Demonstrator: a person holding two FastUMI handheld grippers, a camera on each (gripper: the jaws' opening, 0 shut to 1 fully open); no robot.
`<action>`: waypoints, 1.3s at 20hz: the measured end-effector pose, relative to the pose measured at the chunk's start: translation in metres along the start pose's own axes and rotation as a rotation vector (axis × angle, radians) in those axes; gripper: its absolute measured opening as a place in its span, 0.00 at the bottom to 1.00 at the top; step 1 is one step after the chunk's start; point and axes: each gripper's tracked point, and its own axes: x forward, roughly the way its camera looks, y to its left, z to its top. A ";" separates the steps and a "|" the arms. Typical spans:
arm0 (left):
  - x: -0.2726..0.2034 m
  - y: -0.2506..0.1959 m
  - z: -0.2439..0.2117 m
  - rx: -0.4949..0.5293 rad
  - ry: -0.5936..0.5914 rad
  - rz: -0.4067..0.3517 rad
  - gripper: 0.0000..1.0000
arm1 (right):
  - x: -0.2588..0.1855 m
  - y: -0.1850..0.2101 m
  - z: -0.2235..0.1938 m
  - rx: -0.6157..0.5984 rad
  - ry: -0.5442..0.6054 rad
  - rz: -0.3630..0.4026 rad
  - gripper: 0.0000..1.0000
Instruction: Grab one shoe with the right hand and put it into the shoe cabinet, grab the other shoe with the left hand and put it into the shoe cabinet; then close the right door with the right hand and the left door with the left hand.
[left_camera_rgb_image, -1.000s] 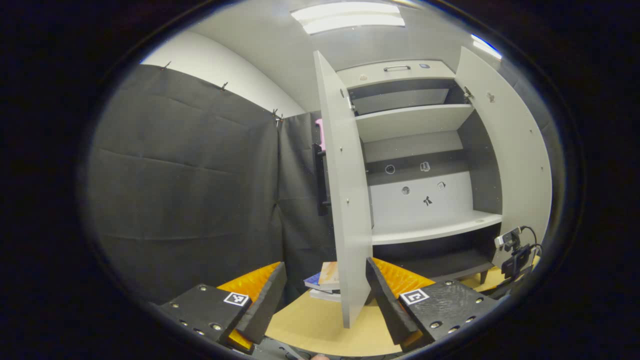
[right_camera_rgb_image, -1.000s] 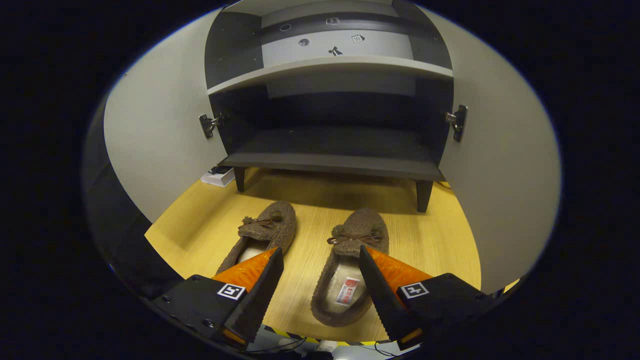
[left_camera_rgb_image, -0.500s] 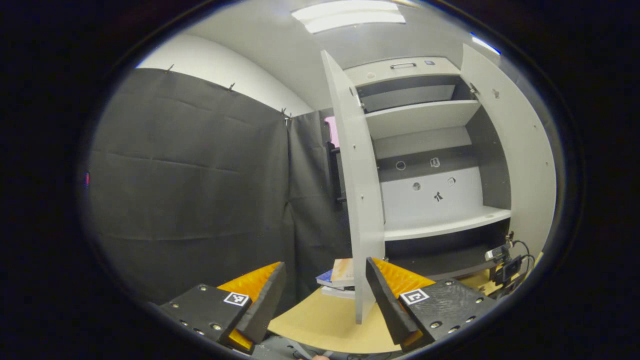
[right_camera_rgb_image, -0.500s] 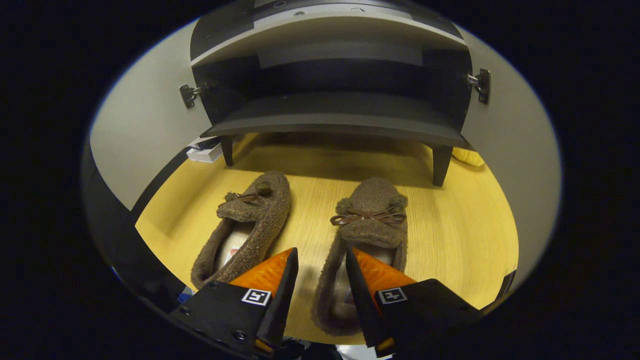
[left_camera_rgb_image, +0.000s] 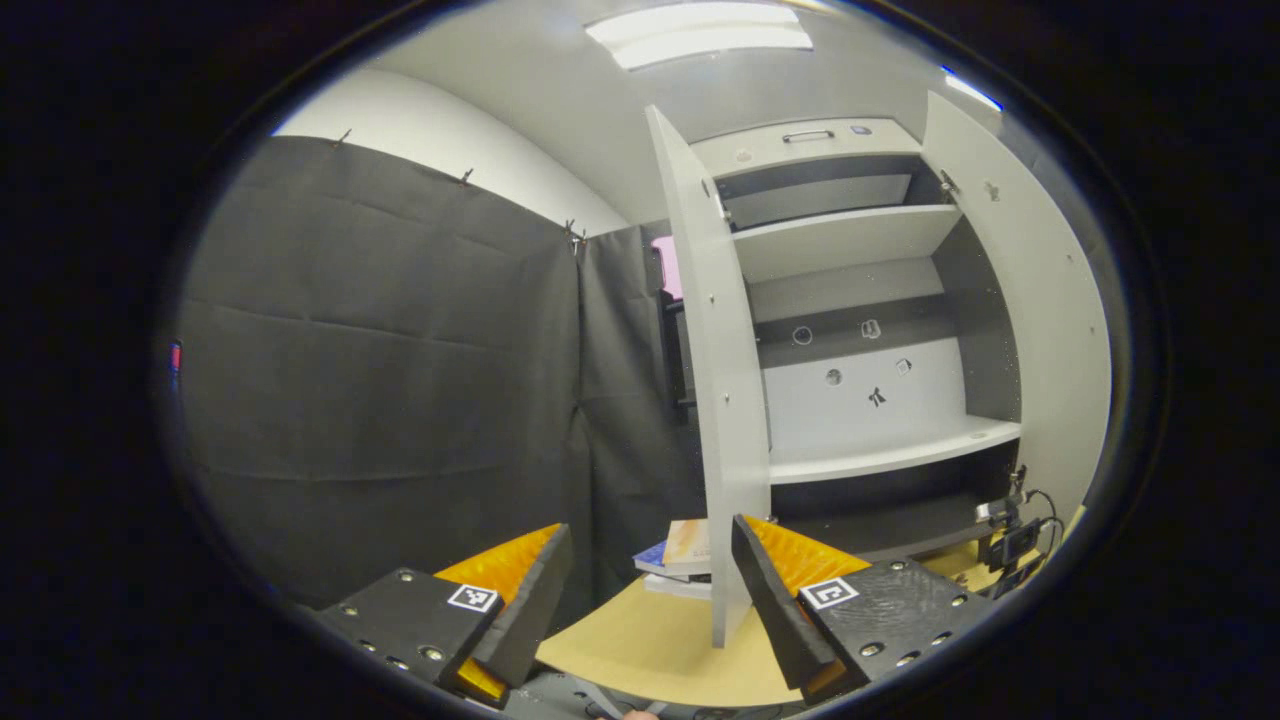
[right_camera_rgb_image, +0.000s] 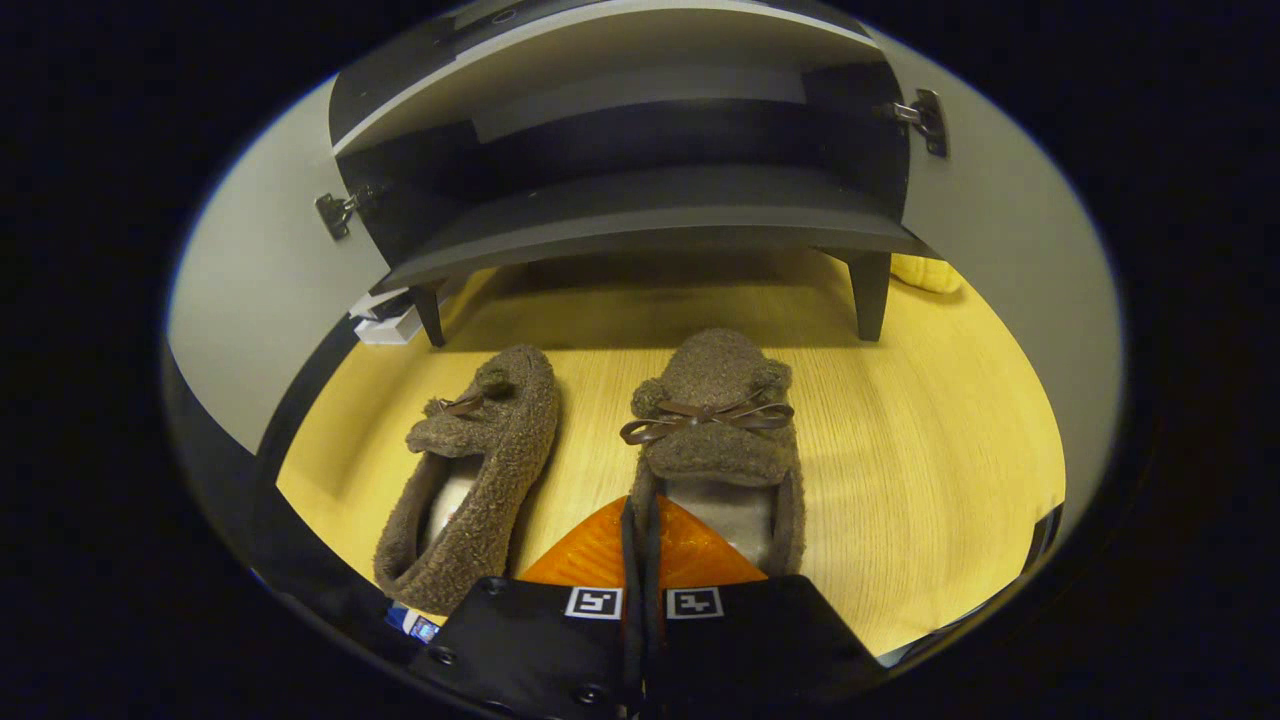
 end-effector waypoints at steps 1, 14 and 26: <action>0.001 -0.002 0.000 -0.002 0.000 -0.005 0.85 | -0.004 0.000 0.003 0.002 -0.009 0.000 0.02; 0.006 -0.031 -0.003 -0.032 -0.002 -0.088 0.85 | -0.098 0.030 0.088 0.071 -0.217 0.123 0.02; 0.017 -0.040 -0.009 -0.063 0.004 -0.111 0.85 | -0.188 0.053 0.213 0.010 -0.479 0.187 0.02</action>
